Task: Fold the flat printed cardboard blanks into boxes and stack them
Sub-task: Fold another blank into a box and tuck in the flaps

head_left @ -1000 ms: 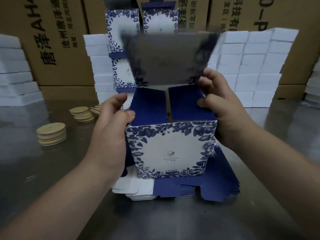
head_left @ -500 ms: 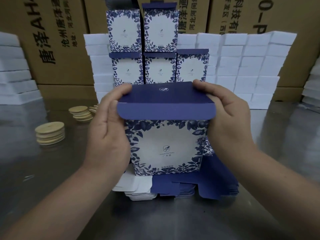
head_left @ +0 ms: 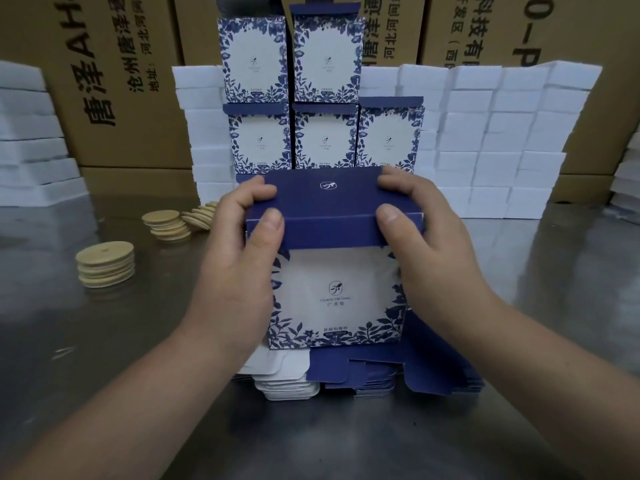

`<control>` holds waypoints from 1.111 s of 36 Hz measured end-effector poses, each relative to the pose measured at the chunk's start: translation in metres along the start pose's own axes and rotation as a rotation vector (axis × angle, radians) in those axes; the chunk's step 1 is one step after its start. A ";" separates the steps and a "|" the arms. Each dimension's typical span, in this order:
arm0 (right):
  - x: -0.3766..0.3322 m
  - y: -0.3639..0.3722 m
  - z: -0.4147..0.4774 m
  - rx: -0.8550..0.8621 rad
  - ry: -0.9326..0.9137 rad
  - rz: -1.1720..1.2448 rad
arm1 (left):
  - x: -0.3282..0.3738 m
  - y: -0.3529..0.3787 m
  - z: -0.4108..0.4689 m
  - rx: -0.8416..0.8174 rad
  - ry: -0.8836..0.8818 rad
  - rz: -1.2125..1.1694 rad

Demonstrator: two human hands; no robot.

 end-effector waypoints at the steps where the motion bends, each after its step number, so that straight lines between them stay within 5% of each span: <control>1: -0.001 -0.003 0.002 0.001 -0.019 0.008 | 0.001 0.000 0.000 0.007 0.024 0.034; 10: -0.004 -0.009 0.008 -0.053 -0.103 -0.083 | 0.008 -0.011 0.005 0.087 0.219 0.224; 17: 0.009 -0.021 0.023 0.010 0.082 0.181 | 0.030 0.005 -0.004 -0.058 0.585 0.770; 23: 0.010 -0.014 0.027 0.022 0.109 0.172 | 0.040 0.020 -0.012 -0.214 0.664 0.666; 28: -0.005 -0.018 0.020 0.124 -0.028 -0.058 | 0.035 0.028 -0.014 -0.310 0.613 0.739; 40: -0.030 -0.016 0.005 0.003 -0.254 -0.099 | 0.005 -0.014 0.004 0.105 0.149 0.328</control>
Point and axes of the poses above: each hand's wrist, its own z-axis towards the middle knuckle, its own y-axis out of the palm, x = y × z, the point moved 7 cm from there along z, towards the middle knuckle, and after that the axes turned 11 degrees about y, right-handed, at the moved point
